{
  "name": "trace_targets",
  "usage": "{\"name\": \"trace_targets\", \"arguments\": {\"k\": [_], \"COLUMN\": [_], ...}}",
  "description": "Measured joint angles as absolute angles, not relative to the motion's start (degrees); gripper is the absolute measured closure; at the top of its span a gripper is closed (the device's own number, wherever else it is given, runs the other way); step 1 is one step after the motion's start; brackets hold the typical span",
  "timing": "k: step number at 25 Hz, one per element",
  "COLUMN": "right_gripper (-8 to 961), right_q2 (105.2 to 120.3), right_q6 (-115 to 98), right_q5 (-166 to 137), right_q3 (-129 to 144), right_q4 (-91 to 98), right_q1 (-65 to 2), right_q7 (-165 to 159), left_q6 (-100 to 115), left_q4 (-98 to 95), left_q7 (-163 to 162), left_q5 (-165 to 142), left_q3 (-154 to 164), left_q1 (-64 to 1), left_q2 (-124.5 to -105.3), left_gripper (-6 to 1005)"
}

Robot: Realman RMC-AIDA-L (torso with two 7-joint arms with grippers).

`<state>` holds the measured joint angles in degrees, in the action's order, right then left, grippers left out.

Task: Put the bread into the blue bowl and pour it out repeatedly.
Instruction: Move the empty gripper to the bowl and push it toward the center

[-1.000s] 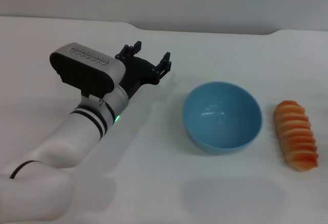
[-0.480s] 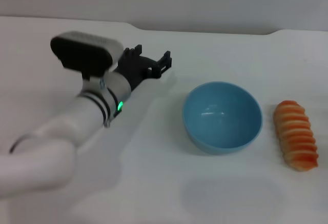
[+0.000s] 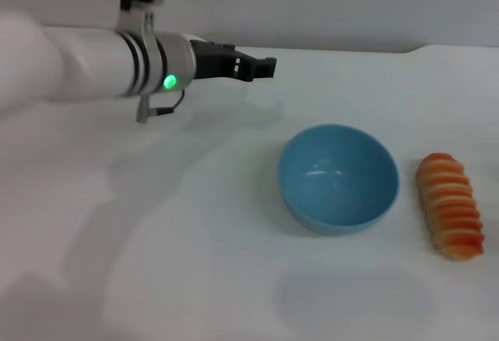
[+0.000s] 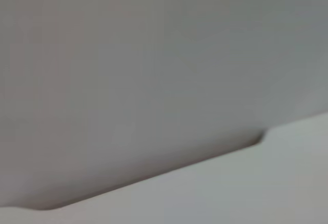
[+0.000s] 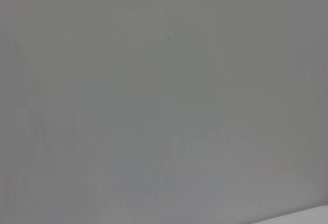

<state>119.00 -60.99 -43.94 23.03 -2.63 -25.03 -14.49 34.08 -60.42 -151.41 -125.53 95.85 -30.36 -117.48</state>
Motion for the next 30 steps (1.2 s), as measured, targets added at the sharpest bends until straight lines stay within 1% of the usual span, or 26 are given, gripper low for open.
{"name": "trace_targets", "arguments": {"k": [2, 5, 9, 20, 30], "right_gripper": [238, 237, 237, 238, 237], "right_q2": [118.97, 118.93, 118.96, 119.01, 119.01], "right_q6": [-61.0, -61.0, -61.0, -61.0, -60.9], "right_q5": [-43.9, -43.9, -43.9, -43.9, -44.2], "right_q3": [23.0, 23.0, 23.0, 23.0, 23.0], "right_q4": [-2.6, -2.2, -1.9, -1.9, -2.0], "right_q1": [-25.0, -24.7, -25.0, -25.2, -25.2], "right_q7": [-14.5, -14.5, -14.5, -14.5, -14.5], "left_q6": [41.3, 51.3, 56.9, 55.5, 51.1], "left_q4": [-60.9, -59.7, -56.9, -50.3, -42.2], "left_q7": [-149.1, -148.3, -147.9, -147.4, -147.2], "left_q5": [-125.2, -124.8, -124.8, -122.5, -120.4], "left_q3": [90.9, 86.1, 85.2, 88.0, 93.7], "left_q1": [-31.7, -34.9, -37.4, -39.5, -43.3], "left_q2": [-117.86, -117.72, -117.9, -118.36, -118.6], "left_gripper": [245, 245, 245, 244, 278]}}
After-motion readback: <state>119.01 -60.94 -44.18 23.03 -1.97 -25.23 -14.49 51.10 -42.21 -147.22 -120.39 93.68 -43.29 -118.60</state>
